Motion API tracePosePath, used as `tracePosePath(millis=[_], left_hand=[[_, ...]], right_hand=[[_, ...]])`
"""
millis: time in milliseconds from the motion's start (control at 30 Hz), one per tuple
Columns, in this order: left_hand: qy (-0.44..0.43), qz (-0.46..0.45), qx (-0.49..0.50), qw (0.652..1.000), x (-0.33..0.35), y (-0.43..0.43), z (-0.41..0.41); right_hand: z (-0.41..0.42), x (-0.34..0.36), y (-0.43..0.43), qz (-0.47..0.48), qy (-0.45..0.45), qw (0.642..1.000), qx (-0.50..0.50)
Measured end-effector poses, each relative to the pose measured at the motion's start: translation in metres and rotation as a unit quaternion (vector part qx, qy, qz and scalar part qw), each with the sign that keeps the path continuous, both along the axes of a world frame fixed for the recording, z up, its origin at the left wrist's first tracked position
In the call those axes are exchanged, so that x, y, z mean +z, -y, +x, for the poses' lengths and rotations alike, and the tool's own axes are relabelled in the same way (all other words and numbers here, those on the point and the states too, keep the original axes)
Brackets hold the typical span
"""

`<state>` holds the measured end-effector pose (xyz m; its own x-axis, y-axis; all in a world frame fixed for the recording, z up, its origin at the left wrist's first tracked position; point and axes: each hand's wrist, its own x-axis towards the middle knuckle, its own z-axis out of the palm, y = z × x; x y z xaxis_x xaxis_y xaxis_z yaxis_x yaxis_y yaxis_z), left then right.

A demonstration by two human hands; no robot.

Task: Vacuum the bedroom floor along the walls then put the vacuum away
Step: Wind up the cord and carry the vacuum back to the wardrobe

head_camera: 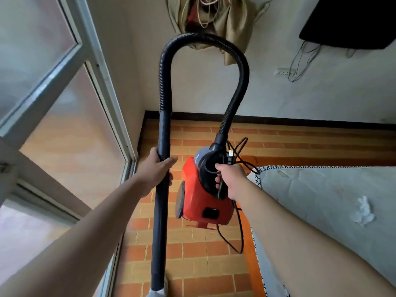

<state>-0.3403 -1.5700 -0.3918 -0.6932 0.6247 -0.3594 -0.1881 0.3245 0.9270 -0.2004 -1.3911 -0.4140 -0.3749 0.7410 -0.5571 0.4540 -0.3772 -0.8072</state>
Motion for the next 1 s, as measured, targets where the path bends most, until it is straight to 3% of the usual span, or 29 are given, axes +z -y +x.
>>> tracePosePath(millis=[400, 700, 1000], left_hand=[[-0.089, -0.094, -0.200, 0.971, 0.007, -0.147, -0.074], [-0.137, -0.120, -0.237, 0.954, 0.018, -0.281, -0.111], [-0.140, -0.103, -0.346, 0.922, 0.010, -0.419, -0.197]], right_hand=[[-0.076, 0.006, -0.108, -0.034, -0.037, 0.993, -0.110], [-0.110, 0.019, -0.215, -0.052, -0.068, 0.979, -0.187], [-0.175, 0.036, -0.324, -0.043, -0.083, 0.954, -0.286]])
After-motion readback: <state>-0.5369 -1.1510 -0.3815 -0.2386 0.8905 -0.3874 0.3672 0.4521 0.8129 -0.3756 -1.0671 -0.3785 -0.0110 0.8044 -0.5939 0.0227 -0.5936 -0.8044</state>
